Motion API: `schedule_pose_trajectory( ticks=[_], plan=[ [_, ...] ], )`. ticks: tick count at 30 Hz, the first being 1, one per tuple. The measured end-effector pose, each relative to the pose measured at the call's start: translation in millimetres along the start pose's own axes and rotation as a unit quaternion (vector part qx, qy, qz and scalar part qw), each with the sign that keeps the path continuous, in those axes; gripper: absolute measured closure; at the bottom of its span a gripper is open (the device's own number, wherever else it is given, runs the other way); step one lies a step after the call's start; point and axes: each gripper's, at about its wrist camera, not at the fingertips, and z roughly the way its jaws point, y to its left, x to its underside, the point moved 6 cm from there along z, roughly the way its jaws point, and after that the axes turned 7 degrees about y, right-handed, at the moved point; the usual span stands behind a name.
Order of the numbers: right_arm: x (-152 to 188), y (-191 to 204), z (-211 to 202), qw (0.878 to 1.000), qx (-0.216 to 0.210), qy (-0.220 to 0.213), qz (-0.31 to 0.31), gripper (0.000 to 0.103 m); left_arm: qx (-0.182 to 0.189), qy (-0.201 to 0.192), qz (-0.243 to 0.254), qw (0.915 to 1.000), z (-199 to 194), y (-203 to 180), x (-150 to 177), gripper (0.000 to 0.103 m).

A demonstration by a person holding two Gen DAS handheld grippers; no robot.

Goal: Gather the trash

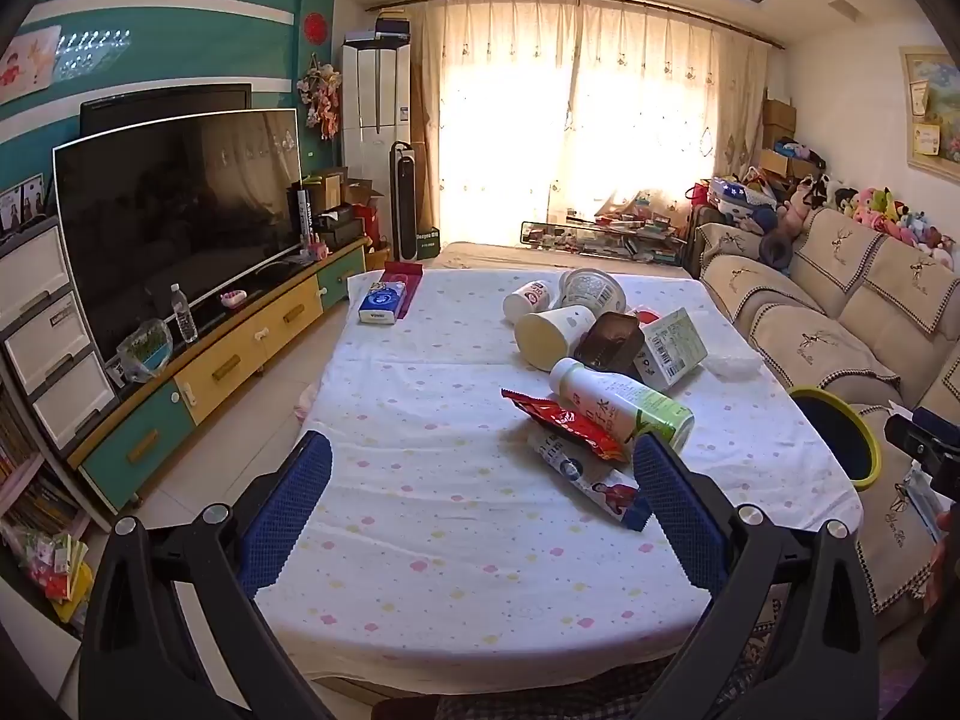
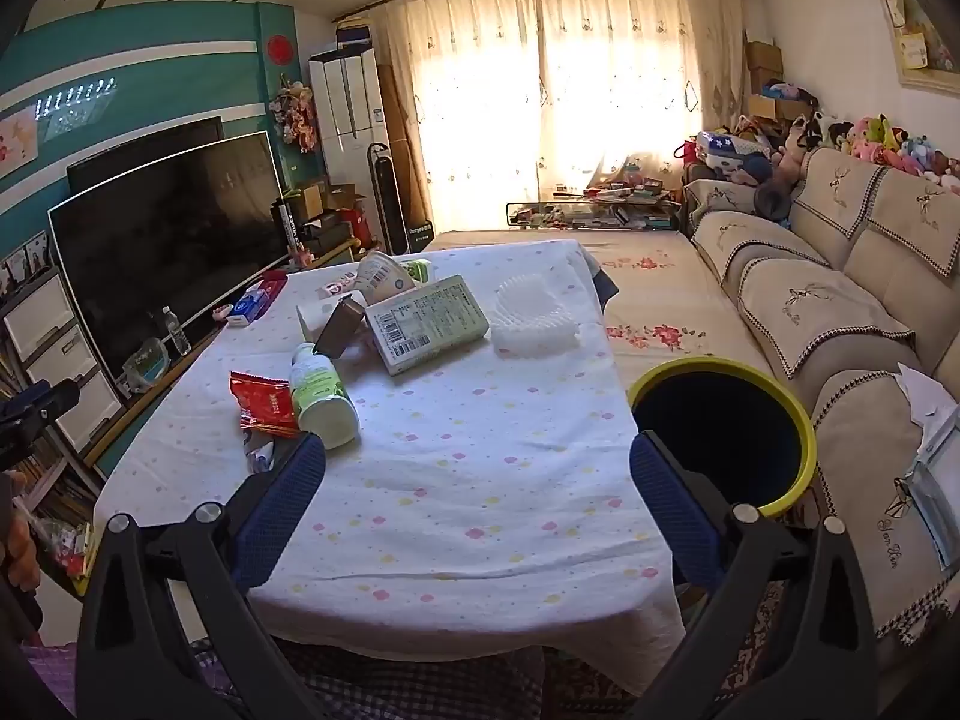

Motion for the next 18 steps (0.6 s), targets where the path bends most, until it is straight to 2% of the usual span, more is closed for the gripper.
schedule_pose_trajectory(
  ticks=[18],
  plan=[
    [1.2,-0.8,3.6,1.000,-0.005,0.009,0.003,0.006,0.005,0.007,0.005,1.0000,2.1,-0.2,-0.1,0.004]
  ],
)
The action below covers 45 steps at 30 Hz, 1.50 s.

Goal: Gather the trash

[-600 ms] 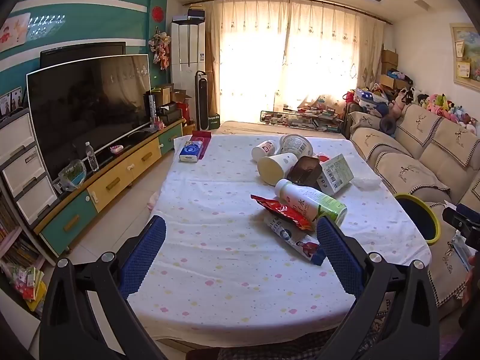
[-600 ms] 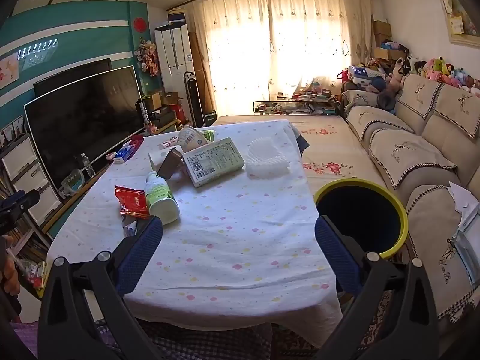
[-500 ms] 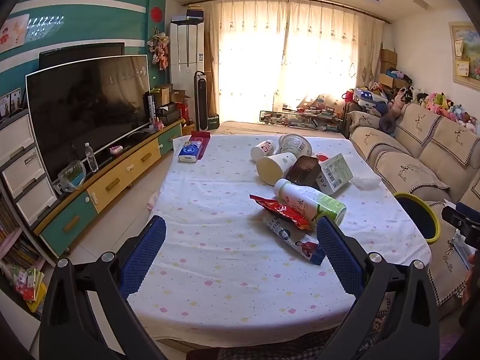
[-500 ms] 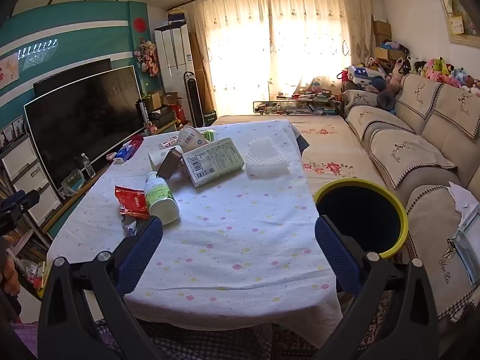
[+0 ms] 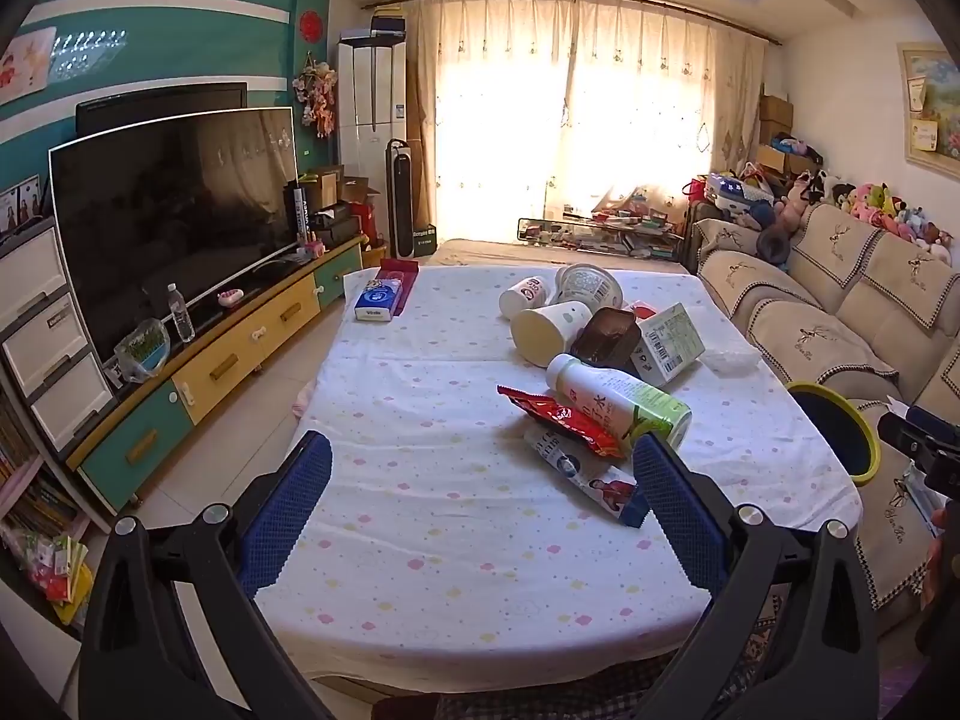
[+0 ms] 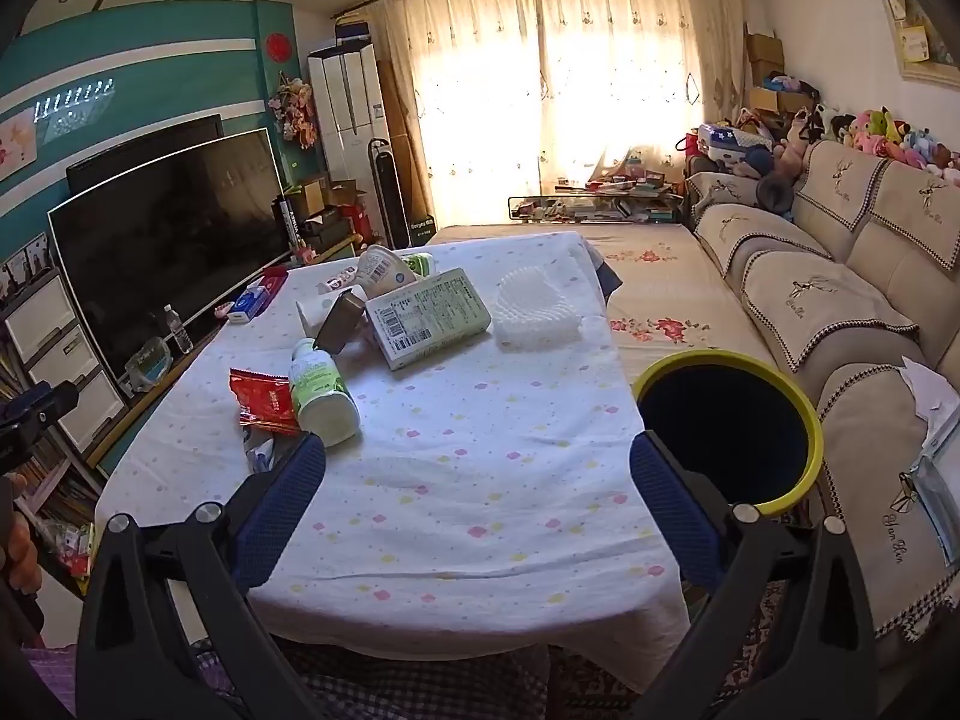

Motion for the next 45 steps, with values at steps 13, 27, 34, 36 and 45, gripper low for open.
schedule_pose_trajectory(
  ticks=[13,27,34,36,45],
  plan=[
    [2.2,0.4,6.0,1.000,0.000,0.004,0.003,0.006,0.000,0.004,0.003,1.0000,1.7,-2.8,3.1,0.004],
    [4.2,-0.2,11.5,1.000,-0.002,0.008,0.005,0.006,0.003,0.009,0.004,0.9999,5.9,-5.3,3.7,0.004],
    [4.1,-0.5,11.4,1.000,-0.003,0.008,0.005,0.006,0.003,0.009,0.004,0.9999,6.5,-5.4,3.9,0.004],
    [4.5,-0.4,12.0,1.000,-0.003,0.008,0.005,0.006,0.003,0.010,0.004,0.9999,7.3,-5.7,4.3,0.004],
    [6.5,-0.2,14.5,1.000,-0.003,0.009,0.006,0.006,0.005,0.013,0.006,0.9999,8.1,-9.4,5.4,0.004]
  ],
)
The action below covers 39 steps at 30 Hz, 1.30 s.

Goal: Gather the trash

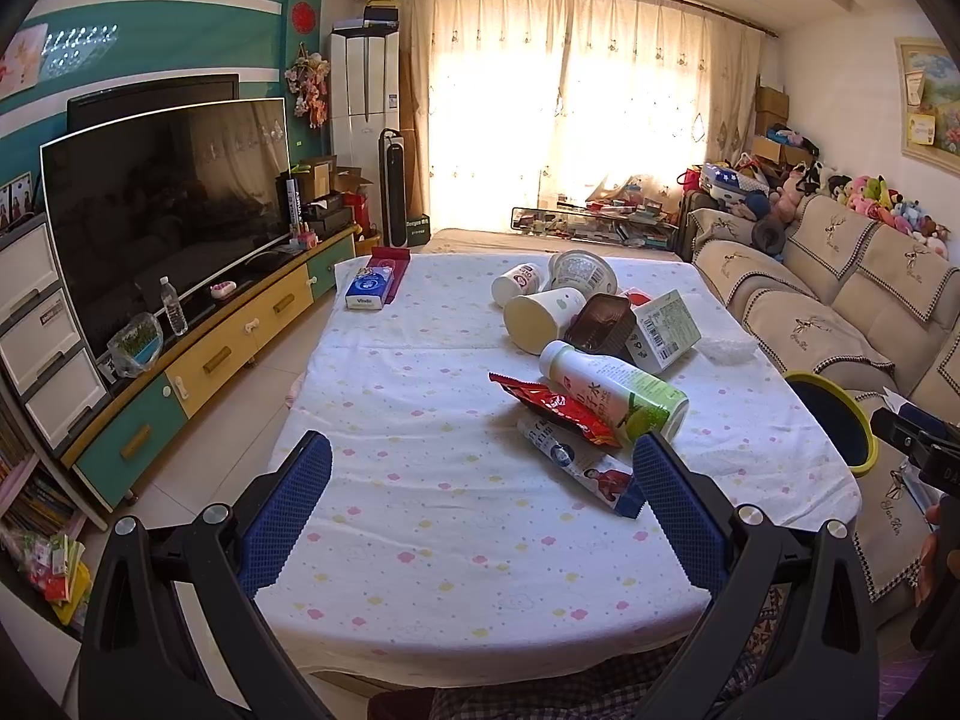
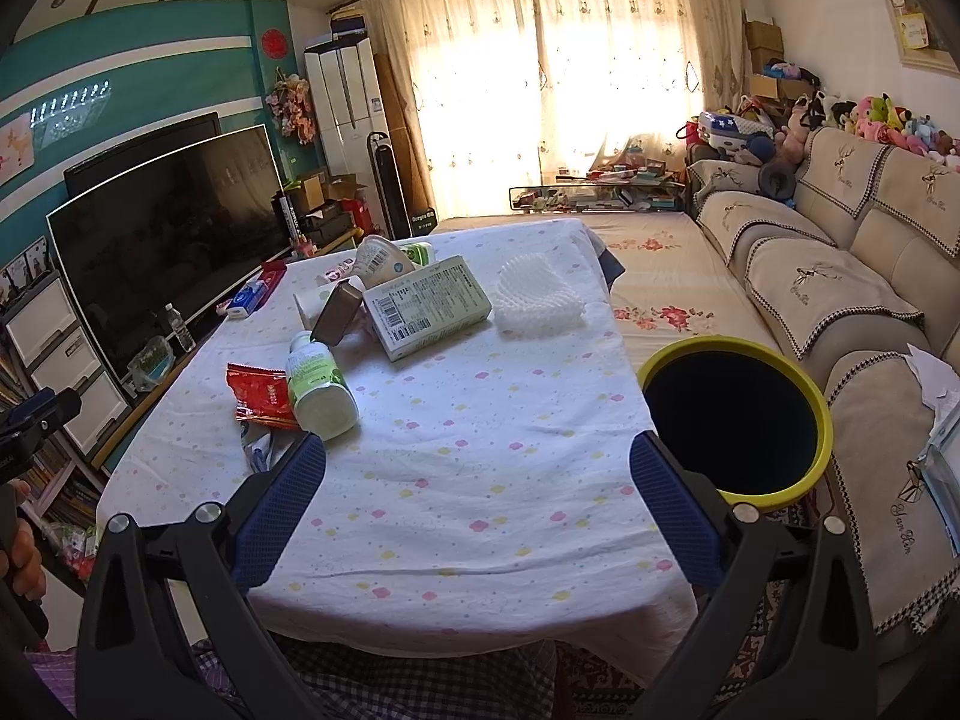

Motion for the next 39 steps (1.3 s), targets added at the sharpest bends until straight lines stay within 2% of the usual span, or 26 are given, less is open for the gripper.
schedule_pose_trajectory(
  ticks=[39],
  plan=[
    [3.5,-2.0,6.1,1.000,-0.002,0.007,0.005,0.006,0.001,0.005,-0.002,1.0000,3.8,2.1,1.7,0.004]
  ],
)
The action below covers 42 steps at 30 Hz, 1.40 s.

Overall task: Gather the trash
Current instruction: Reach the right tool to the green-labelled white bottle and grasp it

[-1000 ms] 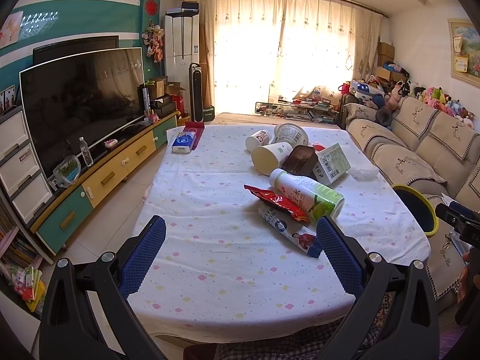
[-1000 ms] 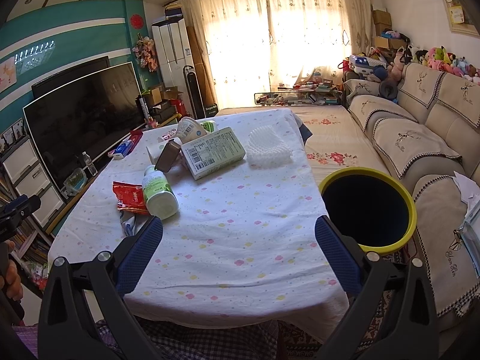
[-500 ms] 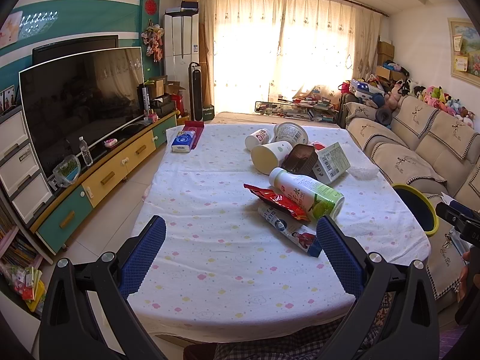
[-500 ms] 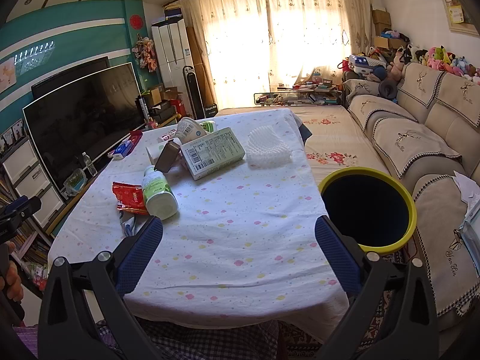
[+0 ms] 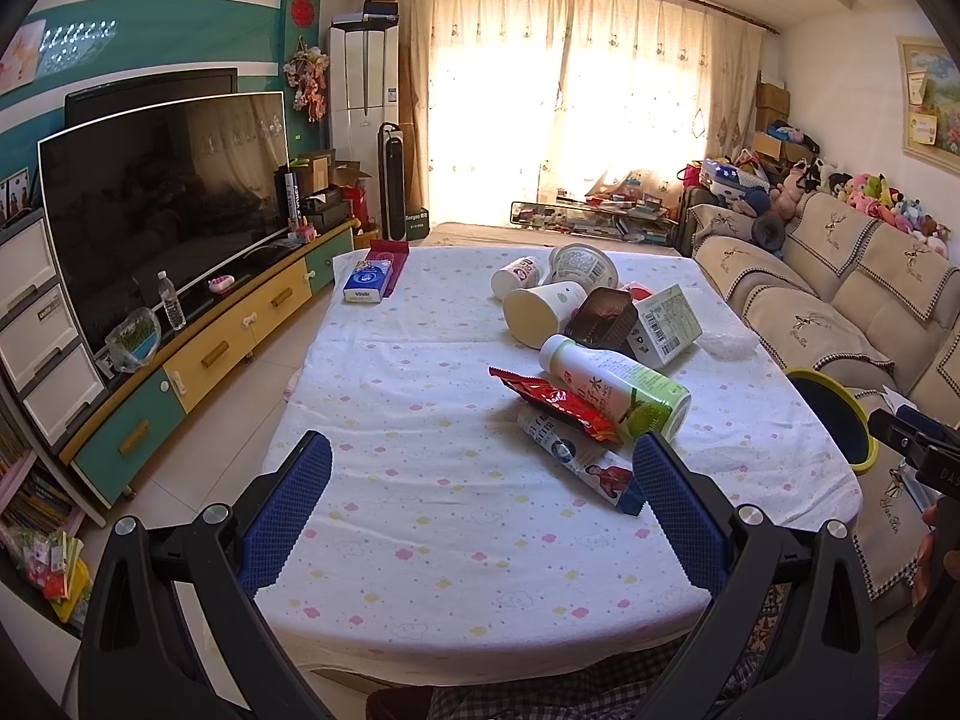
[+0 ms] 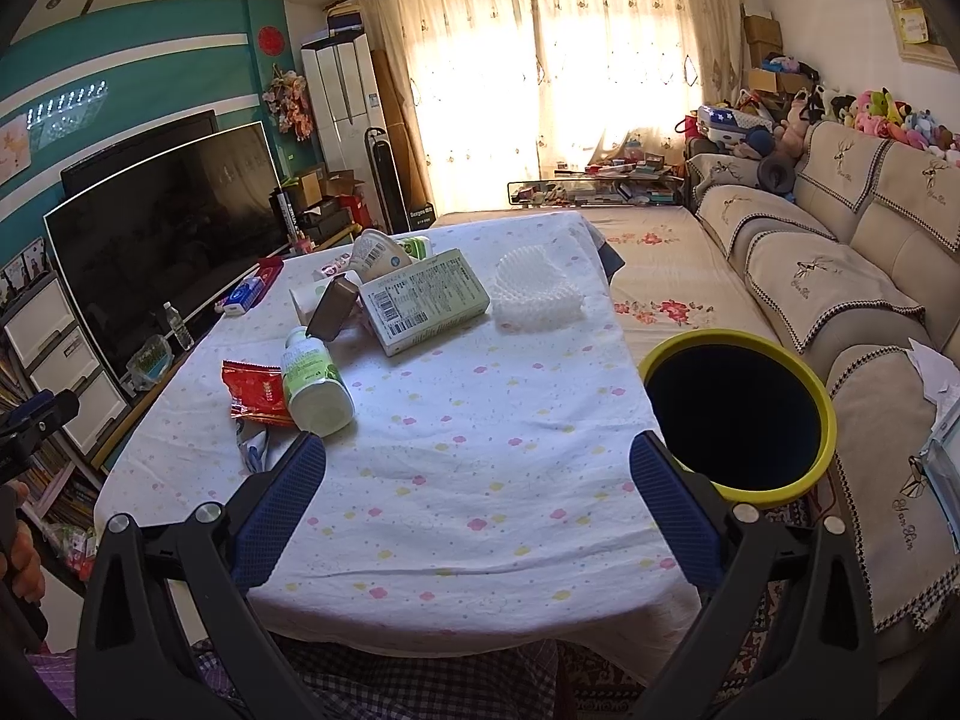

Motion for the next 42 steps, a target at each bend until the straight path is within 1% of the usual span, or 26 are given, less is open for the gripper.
schedule_pose_trajectory(
  ticks=[7,12,20,26,28,35,36,38,40,41,42],
  plan=[
    [-3.0,7.1,10.8,1.000,-0.008,0.007,-0.010,0.006,0.002,0.005,-0.012,0.9999,9.4,5.8,-1.0,0.004],
    [-9.0,23.1,28.7,0.999,-0.042,0.017,-0.028,0.006,0.008,0.019,-0.020,0.9996,20.9,8.3,-0.8,0.004],
    [-13.4,61.3,73.4,0.992,-0.096,0.045,-0.067,0.006,0.010,0.034,-0.021,0.9992,40.5,9.7,2.3,0.004],
    [-20.5,89.6,102.6,0.986,-0.113,0.053,-0.107,0.006,0.014,0.046,-0.024,0.9985,57.7,11.9,2.9,0.004],
    [-23.7,96.4,113.3,0.986,-0.109,0.056,-0.117,0.006,0.013,0.050,-0.023,0.9984,62.9,11.9,3.1,0.004],
    [-25.8,112.5,153.0,0.981,-0.107,0.091,-0.134,0.006,0.012,0.054,-0.018,0.9983,73.8,10.0,2.2,0.004],
    [-25.6,114.5,157.8,0.980,-0.107,0.095,-0.136,0.007,0.013,0.055,-0.018,0.9982,74.5,10.0,2.0,0.004],
    [-24.6,117.2,164.8,0.979,-0.105,0.101,-0.141,0.014,0.015,0.057,-0.019,0.9981,76.5,9.7,2.7,0.004],
    [-23.7,119.5,172.7,0.978,-0.107,0.112,-0.143,0.026,0.016,0.059,-0.018,0.9979,78.9,8.7,3.0,0.004],
    [-22.9,120.1,175.9,0.977,-0.111,0.117,-0.142,0.030,0.016,0.060,-0.017,0.9979,79.9,8.3,3.0,0.004],
    [-21.8,120.0,179.5,0.976,-0.114,0.124,-0.142,0.038,0.016,0.061,-0.017,0.9979,80.4,8.4,3.5,0.004]
  ],
)
